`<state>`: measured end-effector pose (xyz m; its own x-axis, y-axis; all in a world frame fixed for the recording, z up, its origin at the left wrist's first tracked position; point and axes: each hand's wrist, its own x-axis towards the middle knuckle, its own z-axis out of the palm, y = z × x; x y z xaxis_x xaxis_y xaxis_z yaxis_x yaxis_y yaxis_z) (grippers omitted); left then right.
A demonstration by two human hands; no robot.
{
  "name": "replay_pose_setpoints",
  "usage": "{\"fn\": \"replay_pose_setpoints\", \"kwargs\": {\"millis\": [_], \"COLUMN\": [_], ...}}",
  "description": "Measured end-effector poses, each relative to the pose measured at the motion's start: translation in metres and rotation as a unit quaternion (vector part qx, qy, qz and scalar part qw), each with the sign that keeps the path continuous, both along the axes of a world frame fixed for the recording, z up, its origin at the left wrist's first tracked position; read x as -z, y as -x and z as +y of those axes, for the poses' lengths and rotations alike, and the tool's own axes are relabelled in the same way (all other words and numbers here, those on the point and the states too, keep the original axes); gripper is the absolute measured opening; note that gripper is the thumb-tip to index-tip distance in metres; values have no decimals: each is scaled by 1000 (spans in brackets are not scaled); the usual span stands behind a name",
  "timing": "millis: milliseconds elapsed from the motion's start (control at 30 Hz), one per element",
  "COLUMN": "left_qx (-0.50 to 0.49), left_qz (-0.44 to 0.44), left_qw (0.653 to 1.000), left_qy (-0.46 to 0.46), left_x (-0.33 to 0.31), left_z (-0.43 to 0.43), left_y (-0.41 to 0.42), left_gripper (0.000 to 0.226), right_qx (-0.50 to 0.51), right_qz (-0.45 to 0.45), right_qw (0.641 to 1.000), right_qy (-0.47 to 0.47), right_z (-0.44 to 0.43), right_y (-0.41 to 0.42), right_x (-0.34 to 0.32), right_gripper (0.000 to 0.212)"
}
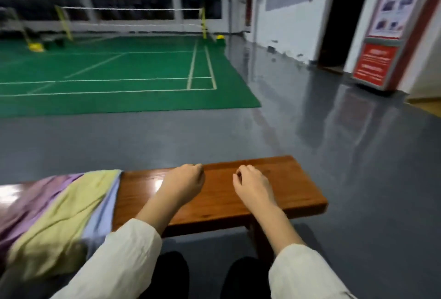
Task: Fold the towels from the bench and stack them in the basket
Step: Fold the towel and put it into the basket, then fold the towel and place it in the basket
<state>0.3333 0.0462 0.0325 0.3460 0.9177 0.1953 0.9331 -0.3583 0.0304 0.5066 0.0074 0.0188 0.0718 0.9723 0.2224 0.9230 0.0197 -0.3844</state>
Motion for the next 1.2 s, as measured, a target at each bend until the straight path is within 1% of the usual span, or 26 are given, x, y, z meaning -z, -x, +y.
{"fn": "replay_pose_setpoints", "kwargs": {"millis": [100, 200, 367, 500, 600, 767, 967, 1100, 1200], "left_qx": [-96, -181, -274, -301, -298, -304, -329, -357, -382], "left_qz": [5, -9, -37, -52, -76, -119, -177, -173, -161], "left_qw": [995, 984, 961, 952, 951, 943, 926, 917, 909], "left_qy": [-18, -2, 27, 30, 39, 63, 52, 35, 32], "left_x": [6, 19, 41, 57, 70, 94, 116, 125, 137], "left_z": [-4, -16, -35, -42, -39, -25, 6, 31, 43], "left_y": [87, 158, 244, 290, 316, 345, 368, 381, 386], "left_gripper": [28, 26, 23, 26, 26, 25, 32, 29, 26], "right_qx": [-82, -144, -204, -227, -242, -258, -274, -242, -185], "right_qz": [-6, -14, -16, -8, 8, 14, 37, 41, 53], "right_qw": [997, 989, 978, 972, 967, 959, 951, 957, 966], "right_qy": [8, 18, 36, 56, 82, 119, 141, 156, 174], "right_z": [22, 34, 43, 53, 62, 82, 110, 129, 138], "right_y": [72, 132, 211, 261, 291, 332, 370, 389, 400], "right_x": [0, 6, 26, 46, 57, 78, 100, 112, 119], "right_gripper": [29, 30, 27, 26, 29, 29, 30, 36, 39]}}
